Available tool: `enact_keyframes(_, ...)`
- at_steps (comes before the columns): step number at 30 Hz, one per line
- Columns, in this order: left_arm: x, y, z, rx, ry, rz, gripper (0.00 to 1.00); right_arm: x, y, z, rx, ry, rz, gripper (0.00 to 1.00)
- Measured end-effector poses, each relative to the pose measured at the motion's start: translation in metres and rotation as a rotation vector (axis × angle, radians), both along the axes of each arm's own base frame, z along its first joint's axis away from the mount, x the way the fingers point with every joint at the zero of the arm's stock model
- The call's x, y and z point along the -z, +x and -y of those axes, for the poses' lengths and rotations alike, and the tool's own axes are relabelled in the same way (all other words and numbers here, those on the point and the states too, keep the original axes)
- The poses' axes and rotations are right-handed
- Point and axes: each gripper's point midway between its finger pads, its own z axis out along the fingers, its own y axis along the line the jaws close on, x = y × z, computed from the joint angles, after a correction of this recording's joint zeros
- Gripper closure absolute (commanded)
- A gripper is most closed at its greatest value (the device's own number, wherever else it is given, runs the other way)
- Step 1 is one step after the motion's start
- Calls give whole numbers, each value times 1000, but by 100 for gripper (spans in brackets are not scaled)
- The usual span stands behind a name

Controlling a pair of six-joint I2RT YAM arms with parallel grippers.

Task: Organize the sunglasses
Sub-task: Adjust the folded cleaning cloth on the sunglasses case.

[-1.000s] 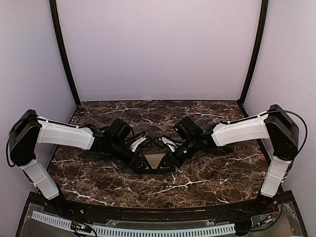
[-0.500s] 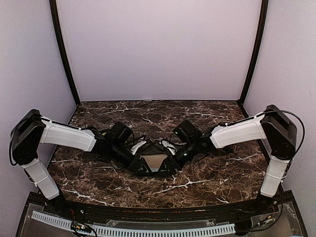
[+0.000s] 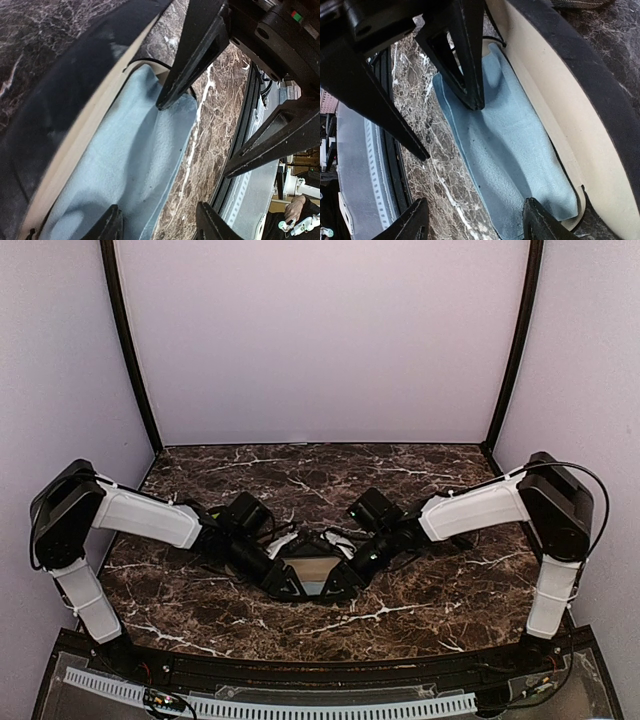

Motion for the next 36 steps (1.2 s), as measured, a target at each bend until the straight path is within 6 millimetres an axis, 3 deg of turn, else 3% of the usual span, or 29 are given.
enact_keyframes(18, 7, -4, -1, 19, 22, 3, 46, 9, -7, -9, -58, -132, 202, 35)
enact_keyframes(30, 7, -4, 0, 21, 29, 14, 38, 9, -7, -8, -66, -135, 218, 34)
enact_keyframes(36, -4, -3, 2, 18, 9, 50, 36, 12, -17, -2, -81, -118, 193, 33)
